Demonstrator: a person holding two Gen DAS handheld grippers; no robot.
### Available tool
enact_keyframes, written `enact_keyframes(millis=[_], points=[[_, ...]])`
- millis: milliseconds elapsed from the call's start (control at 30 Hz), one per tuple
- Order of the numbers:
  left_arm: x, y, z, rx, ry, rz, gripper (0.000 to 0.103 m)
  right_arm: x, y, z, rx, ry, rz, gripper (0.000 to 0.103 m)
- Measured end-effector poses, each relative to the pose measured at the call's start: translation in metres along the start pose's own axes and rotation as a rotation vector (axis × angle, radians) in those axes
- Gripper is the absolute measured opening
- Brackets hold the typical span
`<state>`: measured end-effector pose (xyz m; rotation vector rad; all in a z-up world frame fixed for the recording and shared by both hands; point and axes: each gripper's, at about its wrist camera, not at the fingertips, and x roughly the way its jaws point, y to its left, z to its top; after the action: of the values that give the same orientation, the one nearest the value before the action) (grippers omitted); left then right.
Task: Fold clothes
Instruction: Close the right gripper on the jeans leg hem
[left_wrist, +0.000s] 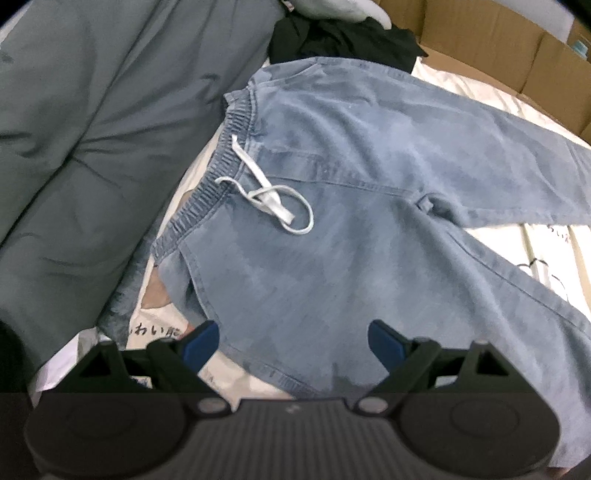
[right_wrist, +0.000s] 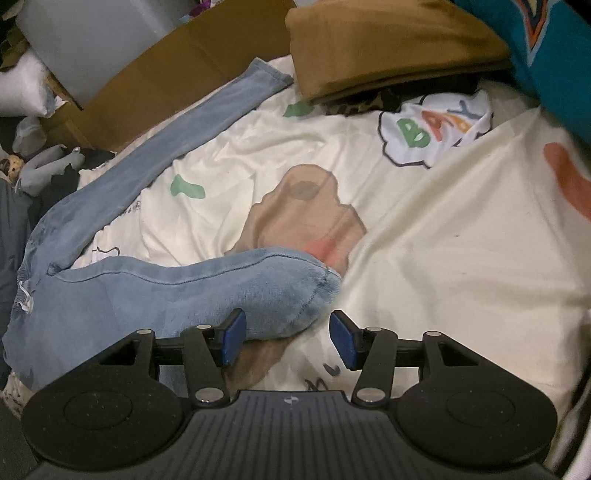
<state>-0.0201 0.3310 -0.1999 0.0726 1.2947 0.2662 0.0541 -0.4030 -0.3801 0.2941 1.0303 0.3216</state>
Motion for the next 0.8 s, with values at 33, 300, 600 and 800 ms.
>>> enact_keyframes(millis=[33,300,600,800], points=[[0.001,0.0,0.0,0.001,0.003,0.001,0.09,0.004,0.001,0.002,0.002,0.003,0.002,0.057],[0.006,-0.011,0.007,0.041,0.007,-0.005,0.09,0.043,0.004,0.017,0.023,0.042,0.011,0.071],[0.015,-0.025,0.007,0.071,0.016,-0.024,0.09,0.067,0.009,0.025,0.097,0.059,0.048,0.072],[0.027,-0.031,0.001,0.043,0.021,-0.049,0.09,0.041,0.009,0.039,0.074,0.047,0.084,0.015]])
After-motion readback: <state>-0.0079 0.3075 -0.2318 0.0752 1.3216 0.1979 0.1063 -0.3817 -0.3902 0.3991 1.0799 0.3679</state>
